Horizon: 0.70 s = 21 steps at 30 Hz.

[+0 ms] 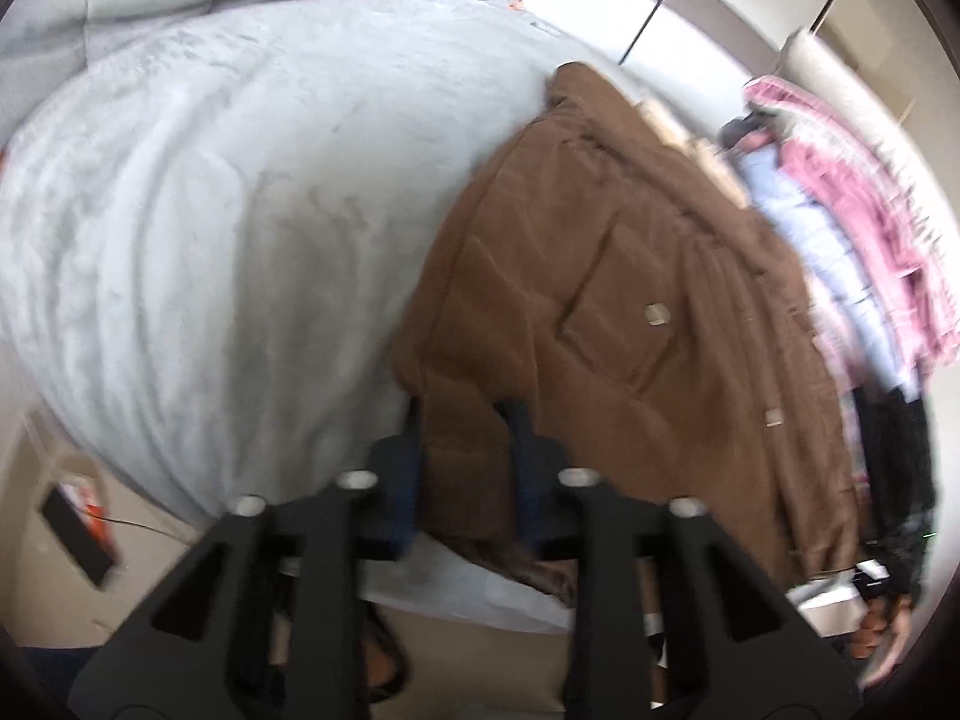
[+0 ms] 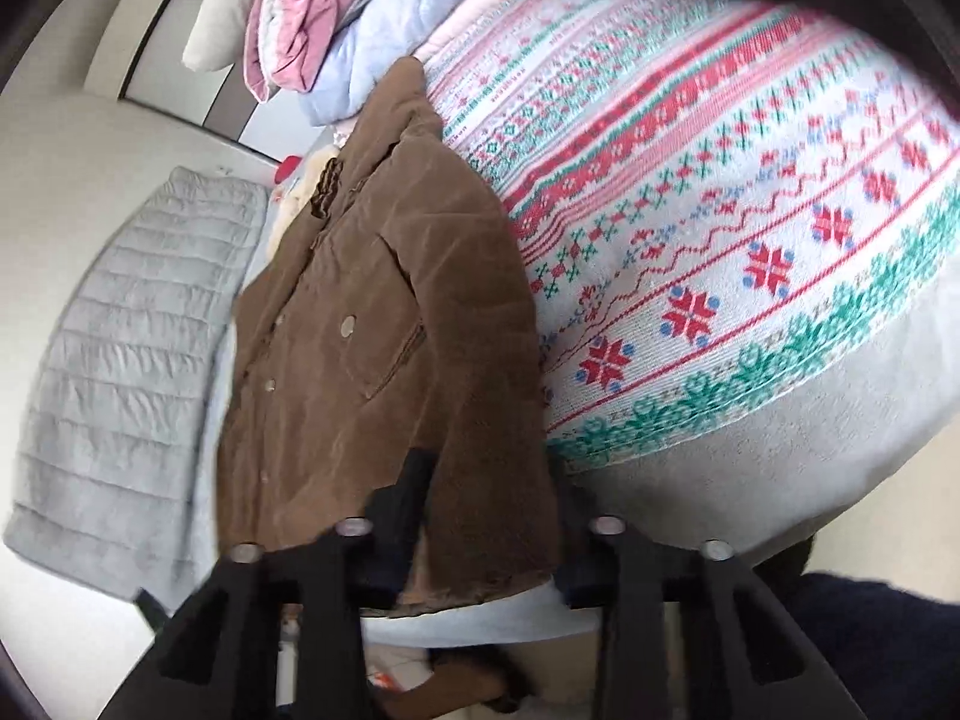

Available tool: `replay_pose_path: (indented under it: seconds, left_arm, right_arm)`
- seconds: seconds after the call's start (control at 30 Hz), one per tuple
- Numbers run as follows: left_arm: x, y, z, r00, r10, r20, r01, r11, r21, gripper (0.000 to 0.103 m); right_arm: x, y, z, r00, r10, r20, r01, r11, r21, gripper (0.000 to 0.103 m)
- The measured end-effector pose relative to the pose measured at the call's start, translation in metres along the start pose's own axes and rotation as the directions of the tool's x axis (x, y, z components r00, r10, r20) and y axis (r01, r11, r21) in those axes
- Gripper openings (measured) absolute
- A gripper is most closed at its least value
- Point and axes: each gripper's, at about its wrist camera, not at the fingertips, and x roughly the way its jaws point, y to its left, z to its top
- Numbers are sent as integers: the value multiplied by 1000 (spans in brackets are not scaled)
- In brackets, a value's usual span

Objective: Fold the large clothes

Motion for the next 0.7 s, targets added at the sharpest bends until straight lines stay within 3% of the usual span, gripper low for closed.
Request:
replay_pose_path:
  seconds: [0.2,0.37,0.47,0.57,0.7]
  left_arm:
    - [-28,3,6,997,22,74,-19,999,-41,19]
    - [-70,5,9,989,-40,142,51,996,-70,18]
    - [-82,6,9,989,-55,137,68,993,-95,17]
    - [-92,5,6,988,-47,145,61,994,-92,17]
    - [-74,4,10,994,13,110,-5,998,-68,17]
  right_arm:
    - [-24,13,4,996,14,91,-7,997,-76,8]
    - [-67,43,1,978,44,204,-4,982,-188,8]
    - [-97,58,-1,964,77,254,-23,978,-208,8]
    - [-115,69,-2,958,102,268,-40,973,-225,8]
    - [-99,62,-1,976,67,209,-26,981,-192,8]
